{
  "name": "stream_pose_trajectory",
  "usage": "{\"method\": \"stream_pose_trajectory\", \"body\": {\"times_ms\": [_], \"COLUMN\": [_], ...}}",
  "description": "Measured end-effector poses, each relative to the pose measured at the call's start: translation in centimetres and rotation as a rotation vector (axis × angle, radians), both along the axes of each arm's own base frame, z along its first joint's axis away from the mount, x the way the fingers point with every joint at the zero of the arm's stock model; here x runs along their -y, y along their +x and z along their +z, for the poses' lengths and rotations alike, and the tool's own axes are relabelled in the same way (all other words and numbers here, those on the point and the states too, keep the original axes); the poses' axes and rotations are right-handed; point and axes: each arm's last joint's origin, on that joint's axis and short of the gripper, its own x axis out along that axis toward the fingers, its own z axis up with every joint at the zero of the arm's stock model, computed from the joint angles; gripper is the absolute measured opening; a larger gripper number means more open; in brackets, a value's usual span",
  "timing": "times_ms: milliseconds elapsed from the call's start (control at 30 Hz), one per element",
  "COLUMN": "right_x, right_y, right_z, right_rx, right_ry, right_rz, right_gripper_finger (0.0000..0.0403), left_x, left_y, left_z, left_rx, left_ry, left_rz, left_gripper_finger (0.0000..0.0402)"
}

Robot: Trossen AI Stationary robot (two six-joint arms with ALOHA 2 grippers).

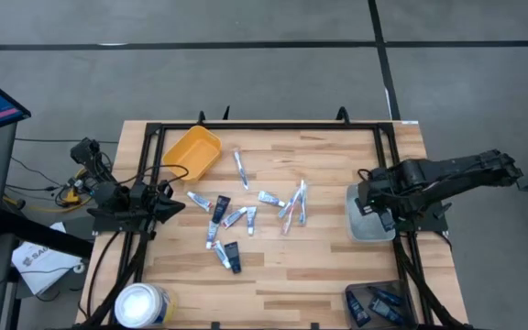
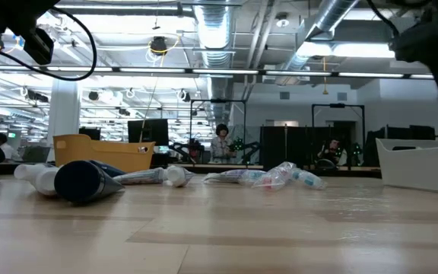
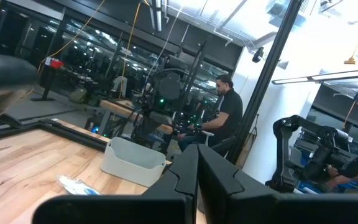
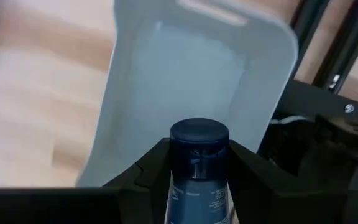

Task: Pick & Place Travel size toiletries
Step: Put the blue shave cream into the black bin

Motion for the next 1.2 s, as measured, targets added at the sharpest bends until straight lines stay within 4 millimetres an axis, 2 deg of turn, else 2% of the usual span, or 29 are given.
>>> {"method": "stream_pose_trajectory", "body": {"times_ms": [200, 567, 733, 967, 1200], "right_x": [-0.1, -0.5, -0.6, -0.8, -0.7], "right_y": [1.9, 5.0, 6.1, 6.9, 6.9], "right_z": [-1.2, -4.5, -5.7, -6.5, -6.2], "right_rx": [-0.075, -0.31, -0.342, -0.335, -0.316], "right_ry": [-0.082, -0.142, -0.152, -0.147, -0.141], "right_rz": [-0.035, 0.061, 0.09, 0.109, 0.134], "right_gripper_finger": [0.0123, 0.0127, 0.0131, 0.0168, 0.0216], "left_x": [0.0, 0.0, 0.0, 0.0, 0.0], "left_y": [0.0, 0.0, 0.0, 0.0, 0.0], "left_z": [0.0, 0.0, 0.0, 0.0, 0.0], "left_rx": [0.0, 0.0, 0.0, 0.0, 0.0], "left_ry": [0.0, 0.0, 0.0, 0.0, 0.0], "left_rz": [0.0, 0.0, 0.0, 0.0, 0.0], "left_gripper_finger": [0.0002, 0.0002, 0.0002, 0.0002, 0.0002]}}
